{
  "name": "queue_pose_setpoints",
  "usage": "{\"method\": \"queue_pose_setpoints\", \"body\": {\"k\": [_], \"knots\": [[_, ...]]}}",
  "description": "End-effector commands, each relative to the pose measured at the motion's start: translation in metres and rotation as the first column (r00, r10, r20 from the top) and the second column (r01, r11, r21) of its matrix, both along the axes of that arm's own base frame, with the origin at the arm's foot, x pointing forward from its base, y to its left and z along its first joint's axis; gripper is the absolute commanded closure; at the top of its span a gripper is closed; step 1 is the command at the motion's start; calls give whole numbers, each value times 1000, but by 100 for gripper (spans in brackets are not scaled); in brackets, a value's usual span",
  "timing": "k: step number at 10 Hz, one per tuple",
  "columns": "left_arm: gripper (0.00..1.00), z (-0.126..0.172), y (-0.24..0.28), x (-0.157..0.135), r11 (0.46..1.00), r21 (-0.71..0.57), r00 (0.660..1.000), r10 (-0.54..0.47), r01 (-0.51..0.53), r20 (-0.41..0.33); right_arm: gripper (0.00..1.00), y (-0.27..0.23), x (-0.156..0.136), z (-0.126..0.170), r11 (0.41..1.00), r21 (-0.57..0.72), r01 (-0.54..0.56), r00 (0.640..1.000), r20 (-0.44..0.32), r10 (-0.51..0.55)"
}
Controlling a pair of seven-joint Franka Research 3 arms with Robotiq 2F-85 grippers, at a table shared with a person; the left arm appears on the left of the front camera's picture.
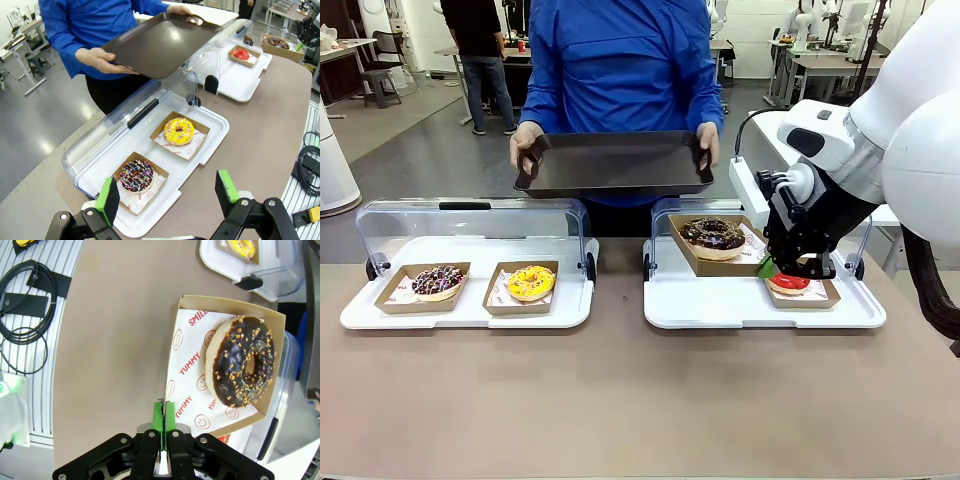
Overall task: Provide the desired donut to the person.
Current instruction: Place the picked Paper togo box onto the Handle tray extended by the person.
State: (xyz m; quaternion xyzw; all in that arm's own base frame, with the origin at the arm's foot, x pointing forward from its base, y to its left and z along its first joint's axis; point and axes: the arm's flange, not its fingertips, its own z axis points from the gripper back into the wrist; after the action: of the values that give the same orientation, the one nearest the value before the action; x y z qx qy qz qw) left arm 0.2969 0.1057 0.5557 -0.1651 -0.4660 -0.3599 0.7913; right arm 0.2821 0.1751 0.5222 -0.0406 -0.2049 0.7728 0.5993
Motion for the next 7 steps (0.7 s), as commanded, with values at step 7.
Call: {"method": "queue_pose_setpoints", "body": {"k": [7], "knots": [[0, 0, 0, -1, 1000, -9, 1000, -3, 3, -2, 100, 0, -1, 1, 1000, -1, -6, 1000, 0, 6]]}}
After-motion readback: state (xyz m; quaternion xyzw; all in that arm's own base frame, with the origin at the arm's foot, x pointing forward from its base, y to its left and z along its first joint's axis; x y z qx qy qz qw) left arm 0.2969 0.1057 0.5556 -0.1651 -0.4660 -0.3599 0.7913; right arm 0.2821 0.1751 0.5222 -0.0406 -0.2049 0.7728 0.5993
